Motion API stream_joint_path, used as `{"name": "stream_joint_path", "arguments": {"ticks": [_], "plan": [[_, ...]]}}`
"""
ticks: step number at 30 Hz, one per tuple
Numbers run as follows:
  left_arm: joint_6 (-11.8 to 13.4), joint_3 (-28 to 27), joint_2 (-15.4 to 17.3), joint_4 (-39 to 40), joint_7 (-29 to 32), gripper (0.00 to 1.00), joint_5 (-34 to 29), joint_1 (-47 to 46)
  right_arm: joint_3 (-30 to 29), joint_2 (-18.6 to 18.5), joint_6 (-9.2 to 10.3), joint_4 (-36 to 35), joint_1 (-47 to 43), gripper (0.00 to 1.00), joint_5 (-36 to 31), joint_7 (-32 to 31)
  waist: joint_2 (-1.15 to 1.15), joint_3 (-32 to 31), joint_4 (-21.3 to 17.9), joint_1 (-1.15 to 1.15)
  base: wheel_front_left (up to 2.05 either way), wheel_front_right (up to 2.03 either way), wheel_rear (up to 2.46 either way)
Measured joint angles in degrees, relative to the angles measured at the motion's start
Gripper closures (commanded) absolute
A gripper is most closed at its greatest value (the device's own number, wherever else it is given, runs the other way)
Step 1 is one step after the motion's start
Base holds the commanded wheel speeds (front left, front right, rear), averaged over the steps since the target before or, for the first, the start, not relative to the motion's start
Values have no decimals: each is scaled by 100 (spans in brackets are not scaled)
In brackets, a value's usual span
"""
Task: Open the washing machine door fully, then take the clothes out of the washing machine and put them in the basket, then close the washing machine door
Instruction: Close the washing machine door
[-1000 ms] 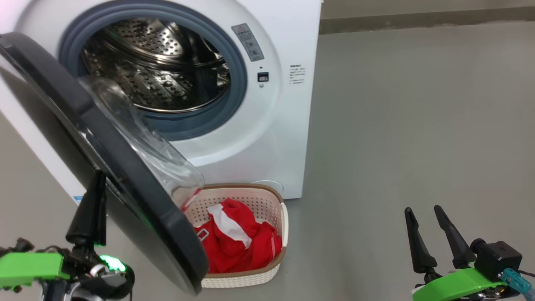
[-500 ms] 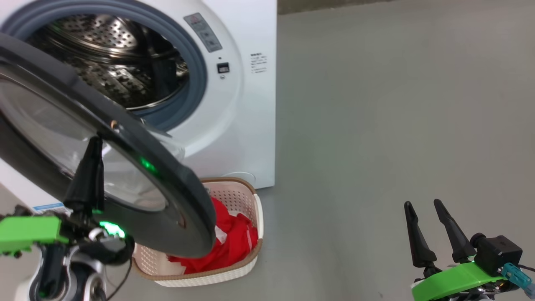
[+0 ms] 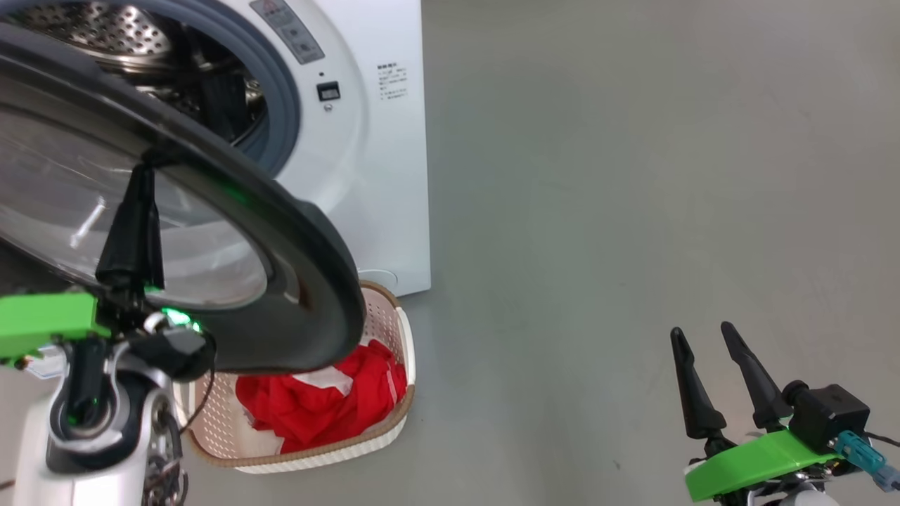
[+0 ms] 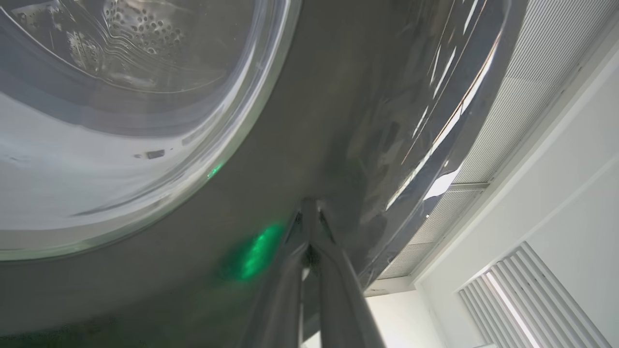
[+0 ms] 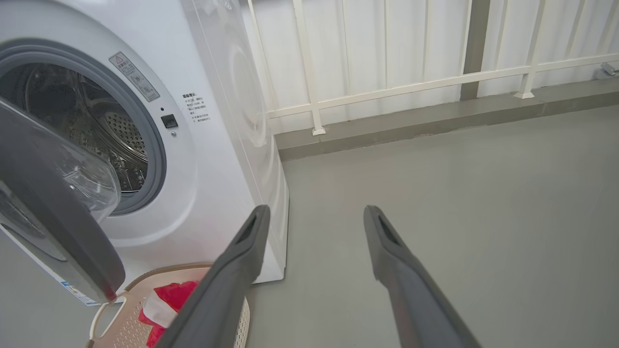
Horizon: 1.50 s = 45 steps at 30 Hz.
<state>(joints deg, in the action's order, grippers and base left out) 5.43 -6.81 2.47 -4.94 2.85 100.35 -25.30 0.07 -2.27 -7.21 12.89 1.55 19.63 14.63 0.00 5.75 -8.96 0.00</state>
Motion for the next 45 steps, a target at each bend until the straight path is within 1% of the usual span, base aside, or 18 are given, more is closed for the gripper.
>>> {"name": "stream_joint_path", "arguments": {"ticks": [6,13,18,23,27,28,29,30,31,35,37,40,43,45], "plan": [[-55,-42,33,-442,-147,100,-49,-479,75,-35,0,-7,124,0,-5,0,0,142,-72,0,0,0,0],[-203,-80,66,-1047,-248,100,-166,-1243,100,-81,0,-24,255,0,-10,1,0,352,-113,0,0,0,0],[-326,-131,163,-1517,-255,100,-201,-1733,149,-82,0,-40,379,0,-23,0,0,514,-161,1,0,0,0],[-576,-122,180,-1960,-269,100,-233,-2089,158,-81,0,-29,386,0,-64,0,0,615,-185,0,0,0,0],[-777,-66,178,-2230,-168,100,-256,-2163,155,-80,0,-3,472,0,-65,0,0,561,-178,0,0,0,0],[-811,-45,176,-2285,-122,91,-256,-2156,152,-80,0,0,472,0,-65,0,0,532,-174,0,0,0,0],[-860,-35,170,-2318,-85,68,-256,-2147,145,-80,0,3,471,0,-65,0,0,501,-168,0,0,0,0],[-905,-33,166,-2325,-74,20,-256,-2123,133,-80,0,3,470,0,-65,0,0,467,-159,0,0,0,0],[-913,-30,160,-2321,-27,0,-255,-2075,123,-80,0,4,465,0,-65,0,0,431,-149,0,0,0,0],[-1054,123,163,-2178,196,0,-288,-1554,79,-79,0,13,442,0,-65,0,0,263,-89,0,0,0,0],[-1104,235,176,-2023,199,0,-486,-1217,60,-77,0,13,428,0,-65,0,0,172,-43,0,0,0,0],[-1158,433,300,-1766,-49,0,-1071,-757,27,-76,0,2,322,0,-64,1,0,51,60,0,0,0,0],[-1205,561,412,-1482,-339,0,-1505,-358,5,-68,0,-4,210,0,-64,0,0,-49,193,0,0,0,0],[-1211,754,561,-1316,-575,0,-2008,-115,-12,-66,0,-24,188,0,-64,0,0,-111,286,0,0,0,0]]}}
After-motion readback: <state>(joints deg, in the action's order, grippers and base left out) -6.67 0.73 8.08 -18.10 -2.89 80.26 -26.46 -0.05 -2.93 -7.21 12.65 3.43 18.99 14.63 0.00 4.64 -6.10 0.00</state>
